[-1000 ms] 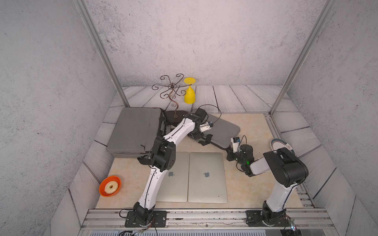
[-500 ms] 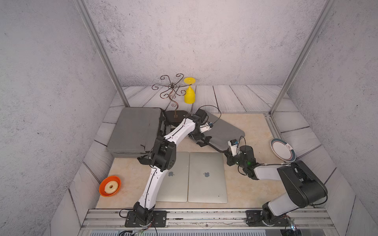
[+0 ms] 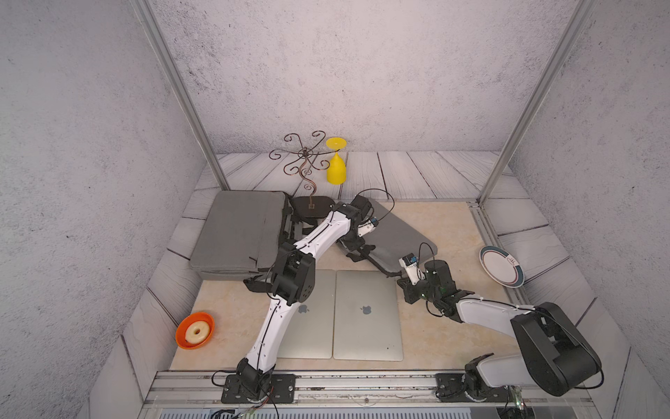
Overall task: Open the zippered laptop bag and take out the laptop
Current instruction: Unzip the zipper on the zippered laptop bag.
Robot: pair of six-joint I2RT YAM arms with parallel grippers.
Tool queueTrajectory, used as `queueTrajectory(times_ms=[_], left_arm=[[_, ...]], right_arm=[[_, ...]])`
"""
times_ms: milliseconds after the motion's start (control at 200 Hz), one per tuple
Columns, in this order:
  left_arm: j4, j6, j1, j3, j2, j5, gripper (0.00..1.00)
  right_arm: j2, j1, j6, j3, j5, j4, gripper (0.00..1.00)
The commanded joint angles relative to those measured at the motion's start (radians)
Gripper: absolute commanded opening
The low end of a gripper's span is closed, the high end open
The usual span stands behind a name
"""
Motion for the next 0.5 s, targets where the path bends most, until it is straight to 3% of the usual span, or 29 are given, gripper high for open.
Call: queueTrajectory(times_ms=[0,370,495], left_arm=[[0.043,-0.061,-0.006,0.014,0.024,-0.048,0.0],[0.017,-0.151,-0.019,0.014,0.011,-0.035,0.0],[-0.016,-0.168,-0.03,0.012,0.0,-0.028,0.0]], right_arm=[[-0.049,0.014,-0.01,0.046,-0.15,0.012,0.0],[-0.027,0.021,0.047,0.12,-0.292,-0.077,0.0],[-0.011,0.016,0.038,0.149,-0.243,-0.141,0.0]])
